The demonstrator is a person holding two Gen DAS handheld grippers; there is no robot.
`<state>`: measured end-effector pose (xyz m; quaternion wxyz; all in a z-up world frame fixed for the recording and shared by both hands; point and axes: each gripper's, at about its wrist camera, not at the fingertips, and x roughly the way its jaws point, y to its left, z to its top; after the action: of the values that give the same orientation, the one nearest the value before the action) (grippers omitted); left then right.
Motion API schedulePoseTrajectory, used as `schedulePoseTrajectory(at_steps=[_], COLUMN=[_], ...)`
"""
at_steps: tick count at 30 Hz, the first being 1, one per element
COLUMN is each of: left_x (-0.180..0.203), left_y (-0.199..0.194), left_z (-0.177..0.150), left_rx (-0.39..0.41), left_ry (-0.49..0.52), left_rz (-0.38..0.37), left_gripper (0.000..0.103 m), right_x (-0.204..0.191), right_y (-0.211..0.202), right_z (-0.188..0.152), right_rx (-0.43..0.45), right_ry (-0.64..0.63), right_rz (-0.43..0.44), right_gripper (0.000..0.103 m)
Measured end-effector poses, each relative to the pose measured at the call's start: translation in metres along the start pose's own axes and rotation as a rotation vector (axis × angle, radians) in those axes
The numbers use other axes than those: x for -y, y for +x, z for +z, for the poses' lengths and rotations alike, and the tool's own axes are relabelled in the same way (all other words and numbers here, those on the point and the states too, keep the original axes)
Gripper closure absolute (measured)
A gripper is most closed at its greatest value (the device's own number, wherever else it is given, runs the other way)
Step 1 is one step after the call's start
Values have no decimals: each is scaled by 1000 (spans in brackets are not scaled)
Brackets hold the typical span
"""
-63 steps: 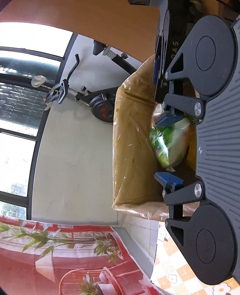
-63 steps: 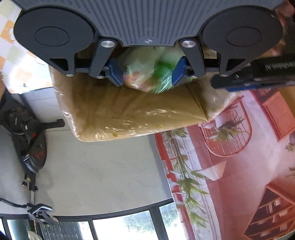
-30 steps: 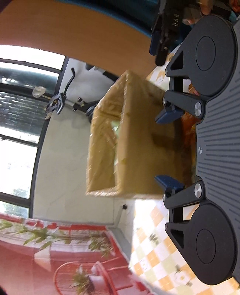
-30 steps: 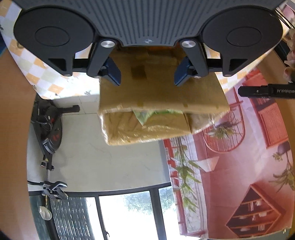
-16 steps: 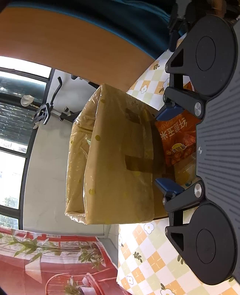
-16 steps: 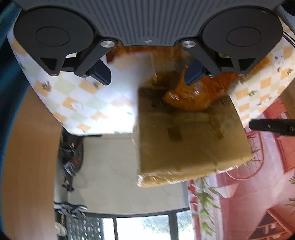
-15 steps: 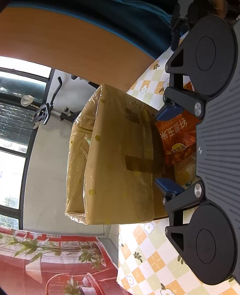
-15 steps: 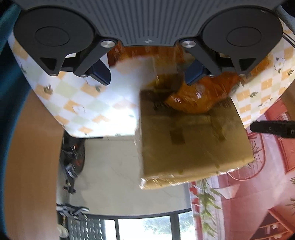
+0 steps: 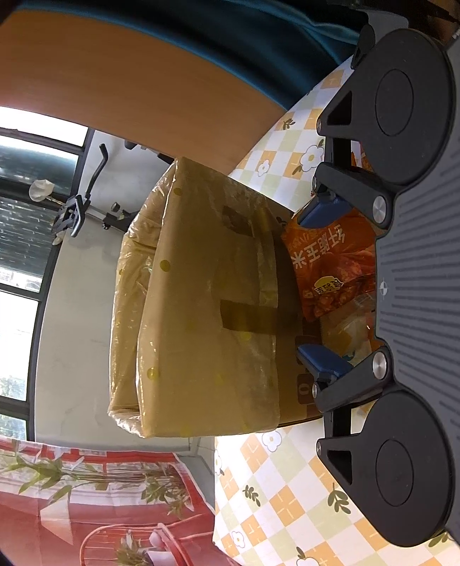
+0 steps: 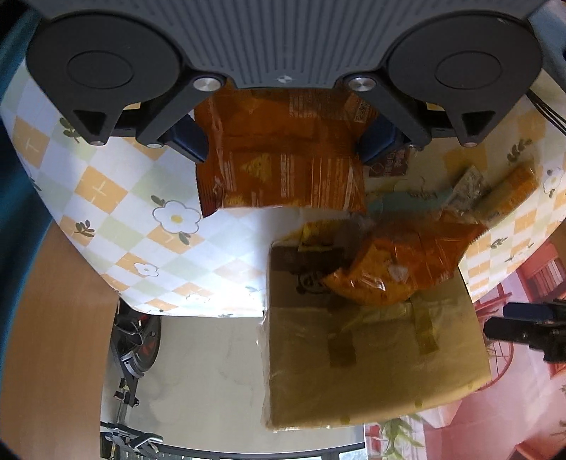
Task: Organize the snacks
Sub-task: 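Lower the right tool onto the orange chip bag while the left tool lowers onto the orange corn-snack bag, then close the right tool on the chip bag while the left tool closes on the corn-snack bag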
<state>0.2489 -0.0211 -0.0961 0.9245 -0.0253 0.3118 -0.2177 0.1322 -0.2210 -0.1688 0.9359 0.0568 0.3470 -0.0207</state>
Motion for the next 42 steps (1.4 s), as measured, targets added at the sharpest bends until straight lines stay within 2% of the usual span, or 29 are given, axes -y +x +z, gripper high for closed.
schedulePoseTrajectory(at_steps=[4, 9, 16, 23, 27, 31, 37, 42], left_x=[0, 2, 10, 20, 25, 27, 39, 43], left_y=[5, 13, 30, 63, 80, 92, 103, 109], left_z=[-2, -4, -2, -1, -6, -10, -18, -22], left_rx=[-17, -39, -69, -132, -159, -187, -198, -204], left_ry=[-10, -30, -57, -117, -120, -153, -93, -92], left_rz=[-1, -10, -26, -74, -53, -66, -76, -64], left_gripper=[27, 25, 21, 18, 12, 7, 4, 5], right_x=[2, 2, 5, 11, 14, 17, 20, 21], right_y=[9, 16, 13, 16, 16, 17, 18, 18], right_z=[-4, -7, -10, -10, -12, -12, -13, -14], right_rx=[-11, 2, 53, 58, 65, 69, 76, 78], right_ry=[31, 25, 39, 46, 55, 70, 87, 92], right_rz=[4, 1, 36, 75, 90, 106, 124, 129], right_gripper=[3, 1, 11, 11, 11, 11, 11, 11])
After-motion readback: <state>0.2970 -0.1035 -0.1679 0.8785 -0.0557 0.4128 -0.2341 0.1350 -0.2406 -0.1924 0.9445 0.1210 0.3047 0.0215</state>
